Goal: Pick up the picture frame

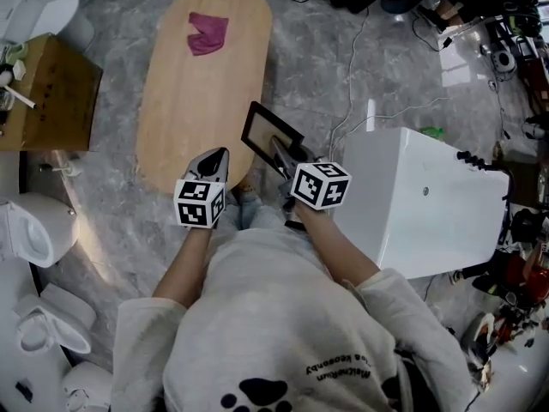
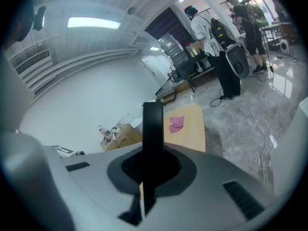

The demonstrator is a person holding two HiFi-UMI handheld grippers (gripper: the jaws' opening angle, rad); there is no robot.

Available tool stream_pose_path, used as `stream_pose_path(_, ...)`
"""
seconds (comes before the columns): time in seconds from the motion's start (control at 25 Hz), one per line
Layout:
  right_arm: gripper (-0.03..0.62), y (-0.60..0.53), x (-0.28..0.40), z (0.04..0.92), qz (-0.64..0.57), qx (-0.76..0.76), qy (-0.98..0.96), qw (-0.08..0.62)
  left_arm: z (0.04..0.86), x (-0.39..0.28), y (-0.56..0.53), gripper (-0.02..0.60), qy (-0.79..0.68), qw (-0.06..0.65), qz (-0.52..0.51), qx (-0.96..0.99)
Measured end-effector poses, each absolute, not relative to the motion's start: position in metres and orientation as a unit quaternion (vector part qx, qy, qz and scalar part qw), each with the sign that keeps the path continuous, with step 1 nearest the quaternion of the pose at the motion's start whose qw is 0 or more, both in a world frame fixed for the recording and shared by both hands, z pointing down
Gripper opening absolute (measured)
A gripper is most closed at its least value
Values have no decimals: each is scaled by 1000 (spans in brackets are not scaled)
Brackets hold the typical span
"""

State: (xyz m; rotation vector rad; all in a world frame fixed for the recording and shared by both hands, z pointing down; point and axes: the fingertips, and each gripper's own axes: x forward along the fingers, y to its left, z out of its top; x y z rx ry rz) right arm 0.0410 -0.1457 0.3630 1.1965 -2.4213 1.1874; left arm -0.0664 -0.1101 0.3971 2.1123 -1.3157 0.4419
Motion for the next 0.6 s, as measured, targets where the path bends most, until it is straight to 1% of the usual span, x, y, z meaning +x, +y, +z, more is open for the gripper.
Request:
stream_pose_path(0.16,15,-149,39,336,350,411,-837,88,372,-64,-114,9,-508,280,148,801)
stream_pose_path(0.6,15,-139,36,269,206,431,-876,68,282,-59,-124,9,-552,154,103,813)
